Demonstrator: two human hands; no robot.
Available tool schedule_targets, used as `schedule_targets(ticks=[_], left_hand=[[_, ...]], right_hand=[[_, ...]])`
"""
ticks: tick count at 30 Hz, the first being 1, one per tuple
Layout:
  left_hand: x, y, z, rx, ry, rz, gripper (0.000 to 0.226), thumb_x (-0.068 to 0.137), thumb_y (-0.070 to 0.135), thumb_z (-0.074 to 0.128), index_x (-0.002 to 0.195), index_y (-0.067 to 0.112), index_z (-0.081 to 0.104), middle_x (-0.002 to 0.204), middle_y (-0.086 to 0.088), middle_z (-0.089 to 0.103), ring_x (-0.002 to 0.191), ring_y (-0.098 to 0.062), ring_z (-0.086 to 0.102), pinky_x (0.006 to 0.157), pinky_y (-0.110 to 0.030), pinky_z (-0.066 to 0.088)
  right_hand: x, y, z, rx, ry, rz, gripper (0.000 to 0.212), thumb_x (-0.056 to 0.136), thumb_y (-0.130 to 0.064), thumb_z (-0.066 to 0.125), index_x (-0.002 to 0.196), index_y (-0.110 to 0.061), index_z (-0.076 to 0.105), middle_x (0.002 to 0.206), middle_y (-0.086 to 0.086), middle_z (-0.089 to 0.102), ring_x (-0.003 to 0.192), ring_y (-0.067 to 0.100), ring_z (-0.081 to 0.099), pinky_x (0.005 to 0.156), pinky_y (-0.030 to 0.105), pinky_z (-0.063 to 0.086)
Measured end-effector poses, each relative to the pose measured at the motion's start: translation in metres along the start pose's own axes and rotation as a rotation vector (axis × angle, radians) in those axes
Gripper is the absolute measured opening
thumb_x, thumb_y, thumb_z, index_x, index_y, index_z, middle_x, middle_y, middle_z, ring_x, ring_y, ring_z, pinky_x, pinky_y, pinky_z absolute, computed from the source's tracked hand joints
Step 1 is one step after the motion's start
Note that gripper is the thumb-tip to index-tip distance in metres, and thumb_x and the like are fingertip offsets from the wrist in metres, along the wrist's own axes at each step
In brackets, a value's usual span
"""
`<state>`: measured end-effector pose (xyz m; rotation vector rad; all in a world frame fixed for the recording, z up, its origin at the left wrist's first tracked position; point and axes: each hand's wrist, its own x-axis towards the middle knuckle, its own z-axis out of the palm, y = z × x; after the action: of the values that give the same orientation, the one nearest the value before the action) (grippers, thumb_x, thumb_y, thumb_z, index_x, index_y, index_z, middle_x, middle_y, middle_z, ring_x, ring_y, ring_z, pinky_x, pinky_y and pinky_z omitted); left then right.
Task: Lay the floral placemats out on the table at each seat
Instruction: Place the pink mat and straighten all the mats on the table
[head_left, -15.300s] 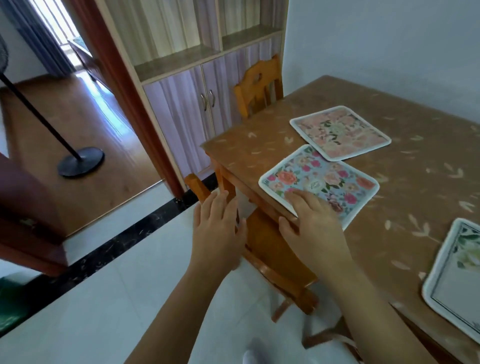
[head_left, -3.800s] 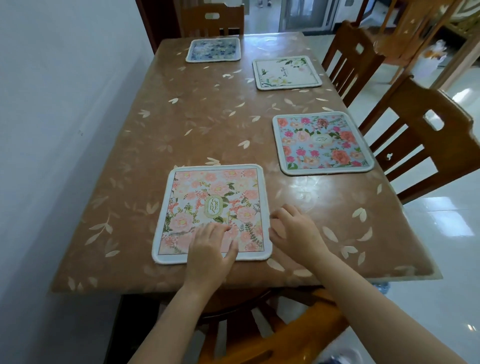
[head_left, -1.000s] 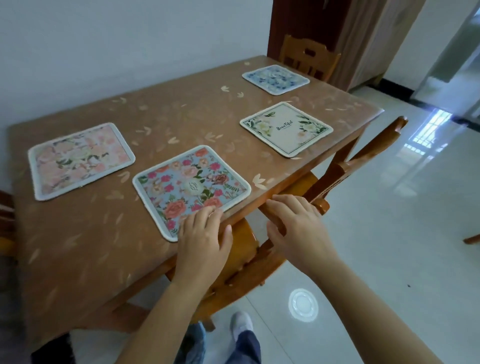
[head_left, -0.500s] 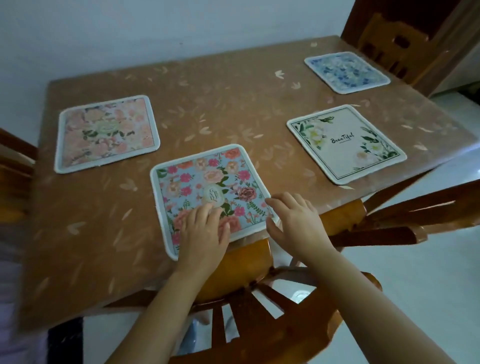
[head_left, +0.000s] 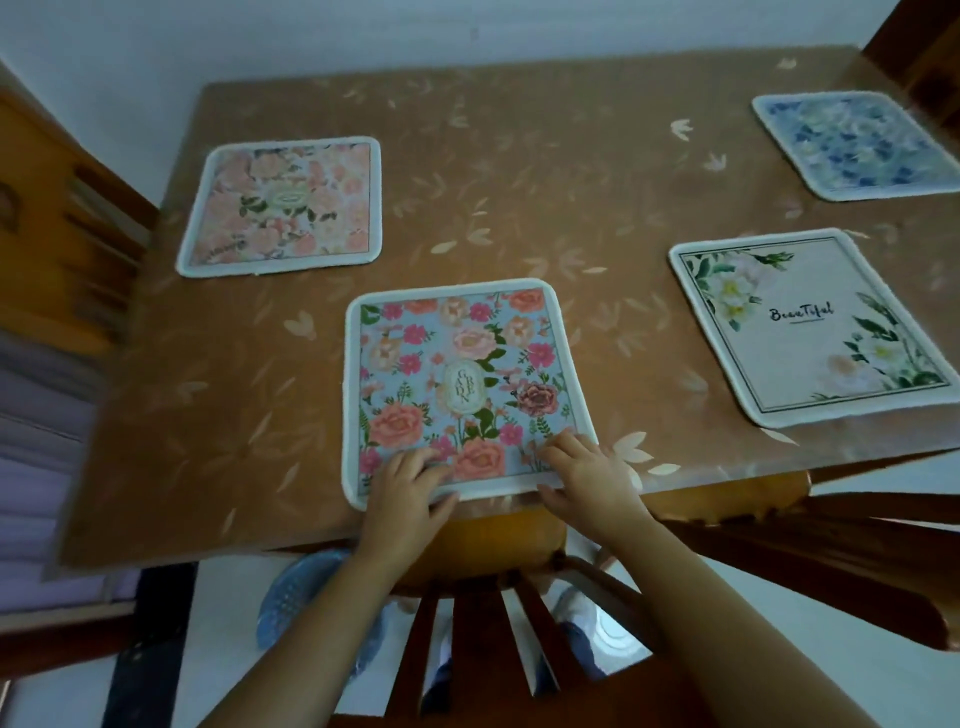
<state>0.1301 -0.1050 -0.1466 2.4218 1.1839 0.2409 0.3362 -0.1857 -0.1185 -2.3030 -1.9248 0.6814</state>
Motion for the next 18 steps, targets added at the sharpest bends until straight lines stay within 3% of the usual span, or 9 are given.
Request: schedule_targets(ticks=[10,15,18], left_hand=[[-0.006,-0.013,0.003,0.004,0.086,0.125,0.022,0.067,0.012,0.078,0.086,0.005,0.068,0.086,-0.011,0.062,0.09,-0.024,0.056,0.081,-0.043,0.051],[-0.012,-0.014,0.001,-0.034,0.095,0.092,0.017,0.065,0.002,0.078,0.074,0.006,0.064,0.079,-0.009,0.063,0.092,-0.031,0.061,0.082,-0.044,0.052],[-0.012,-0.013,0.001,-0.045,0.088,0.069,0.017,0.065,0.0,0.077,0.069,0.007,0.062,0.075,-0.008,0.063,0.095,-0.032,0.063,0.083,-0.047,0.051]], right_hand=[[0.004,0.007,0.009,0.035,0.037,-0.083,0.034,0.083,-0.026,0.059,0.112,-0.01,0.055,0.117,0.012,0.052,0.117,0.028,0.042,0.086,0.045,0.048],[0.0,0.008,0.016,0.035,0.054,-0.073,0.027,0.086,-0.027,0.053,0.11,-0.015,0.054,0.117,0.005,0.051,0.112,0.022,0.044,0.091,0.036,0.042],[-0.001,0.006,0.019,0.08,0.092,-0.059,0.022,0.084,-0.021,0.056,0.103,-0.01,0.058,0.112,0.009,0.056,0.106,0.026,0.049,0.089,0.038,0.041]])
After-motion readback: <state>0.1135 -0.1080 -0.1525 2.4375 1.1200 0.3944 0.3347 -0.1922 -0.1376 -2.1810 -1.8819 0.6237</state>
